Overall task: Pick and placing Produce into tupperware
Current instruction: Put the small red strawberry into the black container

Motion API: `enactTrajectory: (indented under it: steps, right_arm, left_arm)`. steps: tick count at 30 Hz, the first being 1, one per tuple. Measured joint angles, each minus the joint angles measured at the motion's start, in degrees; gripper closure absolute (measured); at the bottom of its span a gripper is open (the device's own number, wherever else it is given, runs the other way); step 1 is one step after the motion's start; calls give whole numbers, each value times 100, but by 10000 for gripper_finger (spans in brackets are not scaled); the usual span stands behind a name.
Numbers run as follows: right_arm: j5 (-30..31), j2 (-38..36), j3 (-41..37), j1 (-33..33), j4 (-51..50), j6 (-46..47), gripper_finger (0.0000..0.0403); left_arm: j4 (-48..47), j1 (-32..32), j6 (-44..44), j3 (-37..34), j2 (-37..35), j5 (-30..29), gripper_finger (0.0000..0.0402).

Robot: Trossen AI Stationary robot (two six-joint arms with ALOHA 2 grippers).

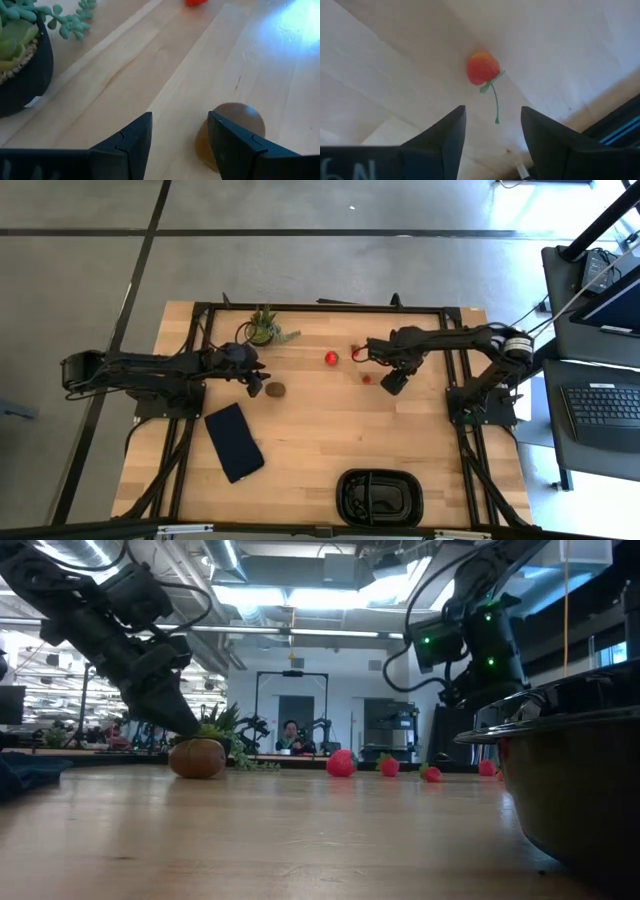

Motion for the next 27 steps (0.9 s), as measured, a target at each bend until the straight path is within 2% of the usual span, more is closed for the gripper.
enactTrajectory:
  steps: [10,19,27]
  right_arm:
    - [-33,291,-2,-214,-1,-138,244]
    - [-314,459,-2,-299,8,-146,276]
    - [-292,459,-4,-380,34,-162,325]
  left_arm:
    - [48,-47,-139,-108,2,-1,221]
    - [49,-223,-152,-108,2,-2,221]
    - [49,-229,-152,-108,3,-2,221]
